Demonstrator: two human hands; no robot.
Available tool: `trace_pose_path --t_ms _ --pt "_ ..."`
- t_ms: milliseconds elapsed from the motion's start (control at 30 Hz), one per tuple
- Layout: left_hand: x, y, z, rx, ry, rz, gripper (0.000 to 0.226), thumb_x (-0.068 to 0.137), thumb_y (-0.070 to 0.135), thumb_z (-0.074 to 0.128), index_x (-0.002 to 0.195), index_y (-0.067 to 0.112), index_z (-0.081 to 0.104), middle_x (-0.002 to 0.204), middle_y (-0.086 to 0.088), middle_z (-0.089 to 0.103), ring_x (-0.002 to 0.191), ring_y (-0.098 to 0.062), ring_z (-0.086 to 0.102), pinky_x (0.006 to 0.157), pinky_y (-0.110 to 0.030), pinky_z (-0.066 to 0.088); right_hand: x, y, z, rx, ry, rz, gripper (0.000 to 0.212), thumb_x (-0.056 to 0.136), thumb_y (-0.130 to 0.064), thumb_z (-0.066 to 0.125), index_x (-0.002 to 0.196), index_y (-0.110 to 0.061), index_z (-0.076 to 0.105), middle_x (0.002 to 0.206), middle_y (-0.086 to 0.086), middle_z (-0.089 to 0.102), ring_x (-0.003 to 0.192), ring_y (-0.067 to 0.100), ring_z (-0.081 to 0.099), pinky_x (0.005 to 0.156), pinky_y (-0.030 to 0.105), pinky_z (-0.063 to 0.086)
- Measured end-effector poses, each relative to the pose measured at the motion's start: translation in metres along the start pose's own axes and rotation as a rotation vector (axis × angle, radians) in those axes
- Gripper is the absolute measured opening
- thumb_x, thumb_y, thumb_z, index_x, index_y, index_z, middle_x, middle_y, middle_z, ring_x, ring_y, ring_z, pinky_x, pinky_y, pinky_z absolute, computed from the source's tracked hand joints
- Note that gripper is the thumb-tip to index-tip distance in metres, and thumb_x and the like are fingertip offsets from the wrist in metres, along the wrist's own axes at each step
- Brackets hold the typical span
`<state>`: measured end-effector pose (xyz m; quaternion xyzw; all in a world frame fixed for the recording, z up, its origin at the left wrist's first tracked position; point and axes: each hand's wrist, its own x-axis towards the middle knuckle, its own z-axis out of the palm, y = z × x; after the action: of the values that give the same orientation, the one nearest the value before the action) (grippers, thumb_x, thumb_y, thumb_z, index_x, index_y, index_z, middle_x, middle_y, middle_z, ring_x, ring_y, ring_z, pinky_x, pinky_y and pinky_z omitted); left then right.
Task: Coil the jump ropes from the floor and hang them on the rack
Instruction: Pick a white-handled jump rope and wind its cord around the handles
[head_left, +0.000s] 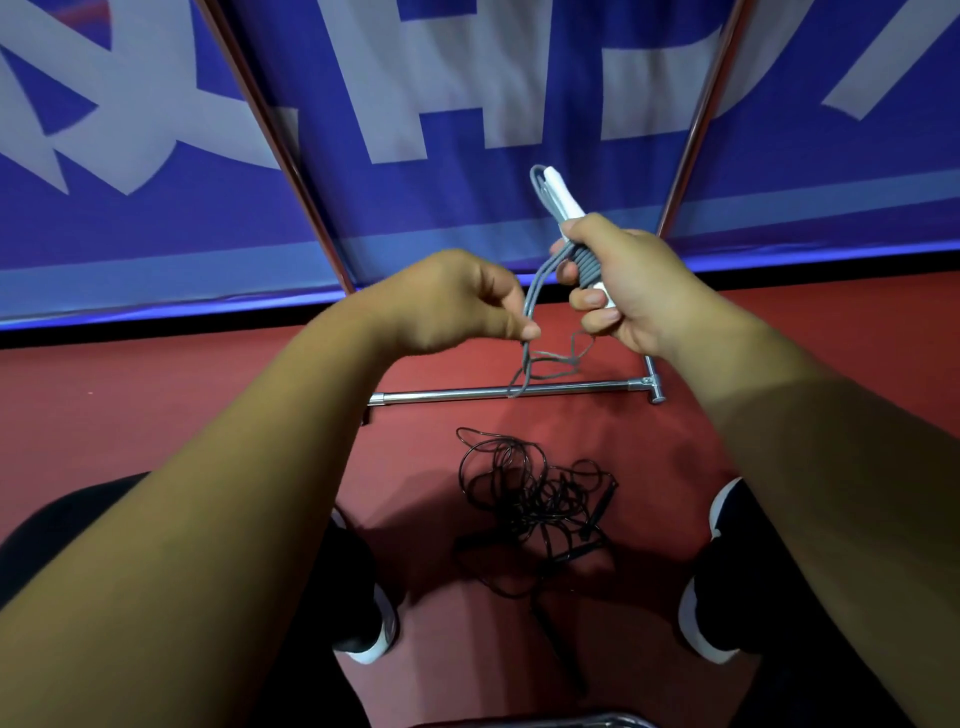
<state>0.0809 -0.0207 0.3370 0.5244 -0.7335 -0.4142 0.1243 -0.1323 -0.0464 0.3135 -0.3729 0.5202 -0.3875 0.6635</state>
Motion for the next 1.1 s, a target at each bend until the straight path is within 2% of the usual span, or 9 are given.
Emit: trace_pose_path --t_ms 67,133,233,300,400,600,733,900,1100 --pt "0.002 0.000 0.007 0.145 -0.041 0.012 0.020 0.089 0.035 0.082 0.097 0.017 0.076 0.093 0.007 0.078 0.091 -0.010 0.072 0.094 -0.036 0.056 -0.001 0.000 0.001 -0.014 -0.019 0.007 0.021 0.098 -0.035 0.063 0.110 -0.018 0.066 0.073 -0.001 0.053 0.051 0.011 0.027 0.044 0.019 0.018" --pt "0.003 0.000 0.013 0.239 -0.064 0.010 0.018 0.091 0.030 0.080 0.098 0.016 0.072 0.089 0.006 0.078 0.084 -0.011 0.074 0.086 -0.039 0.058 -0.003 0.000 0.002 -0.025 -0.044 0.022 0.024 0.097 -0.036 0.063 0.111 -0.018 0.068 0.072 -0.001 0.052 0.052 0.012 0.026 0.044 0.020 0.016" --pt "0.005 -0.003 0.021 0.173 -0.094 -0.020 0.015 0.092 0.012 0.078 0.098 0.007 0.066 0.085 0.000 0.079 0.073 -0.008 0.077 0.079 -0.040 0.064 -0.006 -0.001 0.004 -0.035 -0.096 0.056 0.034 0.098 -0.046 0.063 0.112 -0.016 0.069 0.071 -0.001 0.051 0.051 0.011 0.025 0.045 0.022 0.013" --pt "0.006 -0.004 0.022 0.203 -0.060 -0.030 0.012 0.093 0.009 0.076 0.100 0.009 0.066 0.083 0.000 0.079 0.067 -0.010 0.077 0.075 -0.040 0.065 -0.006 -0.001 0.004 -0.018 -0.135 0.079 0.043 0.099 -0.055 0.062 0.114 -0.015 0.067 0.070 -0.002 0.051 0.050 0.010 0.024 0.043 0.021 0.013" --pt "0.009 -0.007 0.021 0.199 0.028 -0.073 0.004 0.094 0.010 0.073 0.097 0.012 0.069 0.080 -0.002 0.078 0.064 -0.014 0.077 0.071 -0.041 0.065 -0.007 -0.002 0.003 0.004 -0.183 0.096 0.047 0.101 -0.056 0.060 0.116 -0.012 0.065 0.072 -0.002 0.052 0.050 0.009 0.024 0.039 0.020 0.016" --pt "0.014 -0.018 0.015 0.110 0.179 -0.219 0.007 0.097 0.008 0.069 0.096 0.006 0.075 0.078 -0.010 0.078 0.065 -0.021 0.077 0.065 -0.038 0.066 -0.009 0.001 0.007 0.007 -0.219 0.094 0.040 0.102 -0.049 0.061 0.110 -0.011 0.066 0.073 0.002 0.055 0.047 0.009 0.026 0.037 0.019 0.018" --pt "0.015 -0.017 0.014 0.087 0.244 -0.237 0.009 0.098 0.010 0.068 0.094 0.006 0.075 0.080 -0.010 0.078 0.065 -0.020 0.077 0.059 -0.031 0.064 -0.010 -0.001 0.008 0.032 -0.220 0.106 0.028 0.102 -0.045 0.061 0.107 -0.018 0.057 0.073 0.002 0.054 0.047 0.009 0.024 0.036 0.019 0.017" --pt "0.015 -0.023 0.013 -0.066 0.158 -0.270 0.009 0.098 0.013 0.072 0.094 0.005 0.074 0.087 -0.013 0.079 0.078 -0.026 0.079 0.072 -0.040 0.067 -0.014 -0.003 0.009 -0.001 -0.260 0.119 0.023 0.103 -0.038 0.059 0.103 -0.016 0.054 0.075 0.004 0.058 0.044 0.009 0.026 0.035 0.017 0.017" --pt "0.007 -0.019 0.011 -0.416 0.029 -0.156 0.007 0.103 0.010 0.064 0.100 0.005 0.068 0.087 -0.010 0.074 0.083 -0.018 0.073 0.090 -0.038 0.058 -0.014 -0.008 0.005 0.008 -0.176 0.079 0.024 0.102 -0.035 0.064 0.101 -0.011 0.060 0.083 0.007 0.063 0.046 0.011 0.031 0.036 0.018 0.019"
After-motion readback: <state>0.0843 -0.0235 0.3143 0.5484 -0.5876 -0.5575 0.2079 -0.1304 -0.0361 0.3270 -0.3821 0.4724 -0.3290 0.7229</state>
